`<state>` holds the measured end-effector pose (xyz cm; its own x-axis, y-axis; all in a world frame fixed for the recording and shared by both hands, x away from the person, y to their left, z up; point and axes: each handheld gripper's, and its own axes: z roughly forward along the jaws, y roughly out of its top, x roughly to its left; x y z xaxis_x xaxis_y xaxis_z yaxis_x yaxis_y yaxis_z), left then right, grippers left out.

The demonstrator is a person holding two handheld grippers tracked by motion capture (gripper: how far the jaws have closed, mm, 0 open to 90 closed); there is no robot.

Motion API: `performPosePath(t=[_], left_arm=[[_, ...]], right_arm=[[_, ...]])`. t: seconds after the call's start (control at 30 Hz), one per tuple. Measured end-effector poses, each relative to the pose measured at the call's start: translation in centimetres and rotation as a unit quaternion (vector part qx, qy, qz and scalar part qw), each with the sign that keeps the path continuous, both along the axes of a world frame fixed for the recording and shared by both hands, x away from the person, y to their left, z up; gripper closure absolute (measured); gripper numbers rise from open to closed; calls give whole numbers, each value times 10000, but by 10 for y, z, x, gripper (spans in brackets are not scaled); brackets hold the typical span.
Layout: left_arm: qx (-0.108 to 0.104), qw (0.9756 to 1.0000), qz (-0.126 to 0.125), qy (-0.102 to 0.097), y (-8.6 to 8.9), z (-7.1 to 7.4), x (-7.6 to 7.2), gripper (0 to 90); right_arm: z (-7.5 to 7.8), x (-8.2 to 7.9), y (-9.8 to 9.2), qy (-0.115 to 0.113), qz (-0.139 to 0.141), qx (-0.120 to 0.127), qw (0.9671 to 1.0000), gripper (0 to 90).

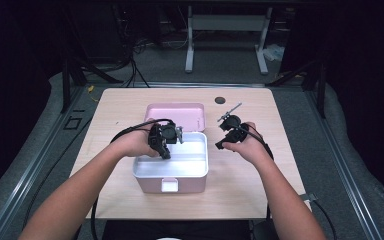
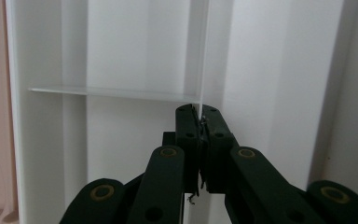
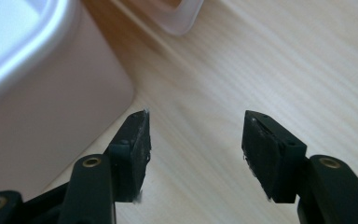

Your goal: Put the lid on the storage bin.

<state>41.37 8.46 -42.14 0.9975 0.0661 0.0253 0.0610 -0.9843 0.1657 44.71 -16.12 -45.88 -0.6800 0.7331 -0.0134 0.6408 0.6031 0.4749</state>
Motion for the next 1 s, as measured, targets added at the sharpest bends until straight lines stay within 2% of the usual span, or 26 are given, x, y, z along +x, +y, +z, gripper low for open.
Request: performPosePath(t=[0.2, 0.43, 0.47, 0.63, 0.77, 0.87, 0.9, 1.0], left_arm=[[2, 10000, -1, -6, 0, 0, 0, 872], [-73, 10000, -7, -21, 3, 0, -1, 872], [-109, 9999, -13, -20, 4, 0, -1, 872], [-440, 9990, 5, -38, 13, -1, -1, 872], [-696, 9975, 83, -80, 19, -3, -3, 870], [-890, 9959, 115, -85, 24, -5, -3, 869], [-927, 9956, 82, -75, 25, -5, -2, 869], [-995, 9949, 99, -98, 27, -5, -3, 868]], right_arm=[[19, 15, 3, -72, -65, 81, 9999, 434], [29, 34, 10, -21, -169, 223, 9996, 447], [30, 37, 12, -8, -168, 290, 9994, 447], [35, 46, 22, -168, -284, 92, 9994, 447], [38, 52, 26, -211, -329, 254, 9989, 446], [40, 57, 29, -265, -530, 378, 9975, 446], [40, 60, 30, -218, -499, 530, 9971, 448], [39, 65, 35, -285, -612, 526, 9963, 469]])
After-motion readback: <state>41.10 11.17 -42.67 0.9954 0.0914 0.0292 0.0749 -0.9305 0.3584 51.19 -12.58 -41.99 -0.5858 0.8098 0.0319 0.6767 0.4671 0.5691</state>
